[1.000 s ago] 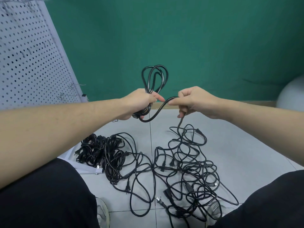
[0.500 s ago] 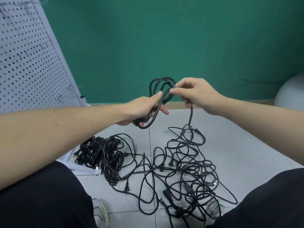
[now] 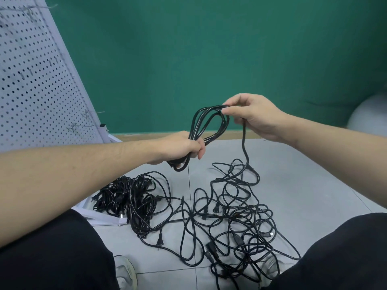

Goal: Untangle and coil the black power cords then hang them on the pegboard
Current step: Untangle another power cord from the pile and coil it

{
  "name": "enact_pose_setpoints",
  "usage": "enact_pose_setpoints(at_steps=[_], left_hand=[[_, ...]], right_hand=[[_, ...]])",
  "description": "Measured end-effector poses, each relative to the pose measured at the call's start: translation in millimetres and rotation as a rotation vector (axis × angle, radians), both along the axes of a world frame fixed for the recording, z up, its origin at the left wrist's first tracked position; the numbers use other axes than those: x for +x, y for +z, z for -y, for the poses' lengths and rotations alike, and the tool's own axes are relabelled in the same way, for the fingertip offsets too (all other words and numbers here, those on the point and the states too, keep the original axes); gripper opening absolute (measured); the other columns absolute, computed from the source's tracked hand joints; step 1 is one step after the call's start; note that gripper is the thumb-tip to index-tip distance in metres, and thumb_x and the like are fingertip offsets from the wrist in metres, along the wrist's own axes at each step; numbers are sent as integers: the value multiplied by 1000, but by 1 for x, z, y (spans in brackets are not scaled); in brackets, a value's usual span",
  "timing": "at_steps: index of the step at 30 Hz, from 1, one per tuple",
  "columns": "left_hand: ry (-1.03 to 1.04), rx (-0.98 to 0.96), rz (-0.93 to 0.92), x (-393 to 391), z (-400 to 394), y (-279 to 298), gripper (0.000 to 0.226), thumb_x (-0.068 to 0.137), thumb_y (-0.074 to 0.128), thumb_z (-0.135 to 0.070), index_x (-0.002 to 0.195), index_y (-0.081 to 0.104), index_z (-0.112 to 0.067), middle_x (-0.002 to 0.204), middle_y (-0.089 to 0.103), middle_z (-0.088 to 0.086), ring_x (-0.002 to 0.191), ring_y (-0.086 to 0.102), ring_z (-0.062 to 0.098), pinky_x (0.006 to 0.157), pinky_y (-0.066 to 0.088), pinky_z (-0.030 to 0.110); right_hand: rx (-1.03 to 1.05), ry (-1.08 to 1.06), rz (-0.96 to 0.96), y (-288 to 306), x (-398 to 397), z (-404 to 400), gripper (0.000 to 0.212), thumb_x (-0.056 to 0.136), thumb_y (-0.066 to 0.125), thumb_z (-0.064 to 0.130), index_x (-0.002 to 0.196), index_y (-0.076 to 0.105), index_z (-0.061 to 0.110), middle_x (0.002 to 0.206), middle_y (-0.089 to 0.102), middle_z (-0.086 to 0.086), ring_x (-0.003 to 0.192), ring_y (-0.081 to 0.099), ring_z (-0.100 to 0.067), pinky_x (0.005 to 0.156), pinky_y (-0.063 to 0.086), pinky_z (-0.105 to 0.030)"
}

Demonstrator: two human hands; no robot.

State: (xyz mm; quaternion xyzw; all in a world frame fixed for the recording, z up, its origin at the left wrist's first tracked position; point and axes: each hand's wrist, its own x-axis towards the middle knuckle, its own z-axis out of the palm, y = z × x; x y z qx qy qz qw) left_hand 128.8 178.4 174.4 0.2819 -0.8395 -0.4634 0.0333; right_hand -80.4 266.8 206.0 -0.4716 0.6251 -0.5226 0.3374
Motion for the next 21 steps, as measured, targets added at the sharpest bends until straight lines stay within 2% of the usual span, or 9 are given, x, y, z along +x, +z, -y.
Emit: enact_pose_setpoints(at_steps=[3, 7, 10, 12, 14, 15, 17, 19, 21], left_hand=[[-35, 0, -76, -3, -8, 0, 14, 66, 45, -19, 65, 59, -21, 50, 42, -12, 43, 37, 8, 41, 28, 19], [-44, 52, -109, -5, -10, -5, 17, 66, 44, -18, 69, 61, -18, 50, 46, -14, 45, 43, 4, 41, 30, 17], [-34, 63, -102, -2, -7, -12, 18, 68, 48, -19, 69, 65, -20, 54, 49, -10, 50, 46, 6, 42, 32, 19], [-26, 114, -107, -2, -5, -12, 17, 69, 51, -18, 68, 67, -22, 59, 50, -3, 55, 45, 15, 46, 33, 23], [10, 182, -150, -3, -4, -11, 17, 69, 54, -16, 68, 70, -23, 71, 56, 6, 66, 46, 23, 57, 37, 32], [29, 221, -179, -5, -5, -10, 18, 69, 56, -14, 67, 71, -23, 83, 60, 9, 74, 49, 24, 66, 39, 36], [26, 295, -210, -8, -10, -8, 19, 70, 59, -13, 66, 74, -24, 102, 59, 13, 92, 51, 24, 81, 39, 36], [-20, 329, -201, -13, -14, -9, 21, 75, 59, -9, 70, 74, -21, 100, 58, 12, 94, 53, 21, 82, 38, 29], [-72, 410, -196, -14, -18, -7, 29, 85, 50, 6, 76, 71, -11, 91, 70, 4, 88, 67, 10, 80, 49, 21]], right_hand=[[-50, -73, 68, 0, 2, -1, 14, 80, 83, 15, 77, 73, 23, 92, 71, 6, 87, 64, -11, 75, 52, -29], [39, -41, 255, -4, 10, -2, 26, 90, 75, 26, 102, 52, 19, 107, 74, -9, 94, 73, -26, 87, 59, -46], [233, 26, 137, -8, 26, -5, 38, 97, 60, 48, 100, 60, 10, 99, 76, -11, 94, 75, -27, 90, 60, -43], [148, 18, 203, -7, 36, -4, 36, 99, 59, 45, 84, 56, 13, 82, 70, -8, 88, 74, -26, 90, 59, -41], [47, 6, 348, -3, 46, 1, 34, 100, 60, 40, 79, 47, 18, 65, 52, -2, 66, 63, -22, 81, 57, -39], [10, -2, 397, -1, 50, 3, 34, 100, 61, 39, 78, 43, 20, 61, 40, 2, 57, 49, -18, 74, 54, -36], [-35, -28, 433, 3, 56, 6, 38, 98, 65, 39, 75, 37, 24, 60, 22, 6, 53, 24, -15, 62, 38, -30], [-65, -67, 454, 6, 60, 8, 44, 93, 71, 39, 72, 34, 27, 59, 17, 7, 52, 14, -15, 54, 24, -27], [-81, -103, 491, 8, 64, 9, 47, 90, 74, 40, 70, 33, 28, 58, 16, 8, 50, 12, -13, 50, 17, -26]])
